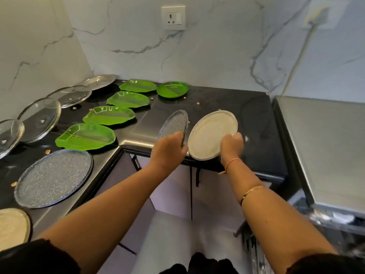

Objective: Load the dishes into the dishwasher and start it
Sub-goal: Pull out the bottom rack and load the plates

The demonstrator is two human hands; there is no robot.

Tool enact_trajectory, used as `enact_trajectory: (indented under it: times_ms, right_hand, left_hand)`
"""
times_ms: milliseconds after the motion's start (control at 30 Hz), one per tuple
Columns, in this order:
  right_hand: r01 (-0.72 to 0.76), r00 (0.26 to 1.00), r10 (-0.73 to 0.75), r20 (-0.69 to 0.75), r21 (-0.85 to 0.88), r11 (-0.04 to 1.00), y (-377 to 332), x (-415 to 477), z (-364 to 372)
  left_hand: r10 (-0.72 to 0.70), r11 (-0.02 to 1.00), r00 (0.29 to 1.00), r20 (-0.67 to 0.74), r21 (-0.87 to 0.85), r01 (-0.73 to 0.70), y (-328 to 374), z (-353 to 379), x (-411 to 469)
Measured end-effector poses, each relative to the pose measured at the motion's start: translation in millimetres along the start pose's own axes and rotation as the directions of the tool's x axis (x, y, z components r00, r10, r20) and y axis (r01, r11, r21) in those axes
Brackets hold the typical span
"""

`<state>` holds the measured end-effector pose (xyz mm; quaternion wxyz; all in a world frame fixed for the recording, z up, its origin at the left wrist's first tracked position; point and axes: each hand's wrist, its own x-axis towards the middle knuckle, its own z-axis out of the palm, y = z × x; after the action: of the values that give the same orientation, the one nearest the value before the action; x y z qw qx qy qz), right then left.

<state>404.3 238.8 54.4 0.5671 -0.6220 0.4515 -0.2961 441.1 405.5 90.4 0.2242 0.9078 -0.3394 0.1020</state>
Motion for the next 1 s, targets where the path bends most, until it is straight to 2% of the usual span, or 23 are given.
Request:
enact_trajectory:
  times_ms: [100,200,300,467,700,1000]
  right_hand:
    - [0.080,0.995,-0.083,-0.058,-0.048,0.996,13.3,-39.1,-34.0]
    - [0.150,0.987,-0.154,-0.042,-0.082,0.985,32.1,-81.1,-70.1]
    - [0.163,0.984,-0.172,-0.049,-0.146,0.976,49.4,-117.2,-115.3]
    - [0.067,0.985,-0.104,-0.138,-0.244,0.967,81.7,-151.7,-197.4]
    - [-0.080,0.972,0.010,-0.236,-0.289,0.954,123.3,-173.0,-315.5]
    - [-0.148,0.970,0.052,-0.237,-0.408,0.901,170.4,-185.9,-494.1]
  left_hand:
    - [0.042,0.989,0.997,-0.065,-0.140,-0.051,18.7,-8.9,-32.5]
    - [0.030,0.966,0.995,-0.099,-0.252,-0.054,39.8,-12.1,-72.1]
    - [0.006,0.938,0.998,-0.060,-0.346,-0.027,65.0,-9.9,-112.5]
    - [0.054,0.886,0.996,0.066,-0.463,-0.017,109.2,8.3,-160.4]
    - [0.133,0.866,0.967,0.216,-0.500,-0.007,190.0,37.8,-217.9]
    - [0.134,0.864,0.939,0.316,-0.502,0.046,334.7,103.4,-313.9]
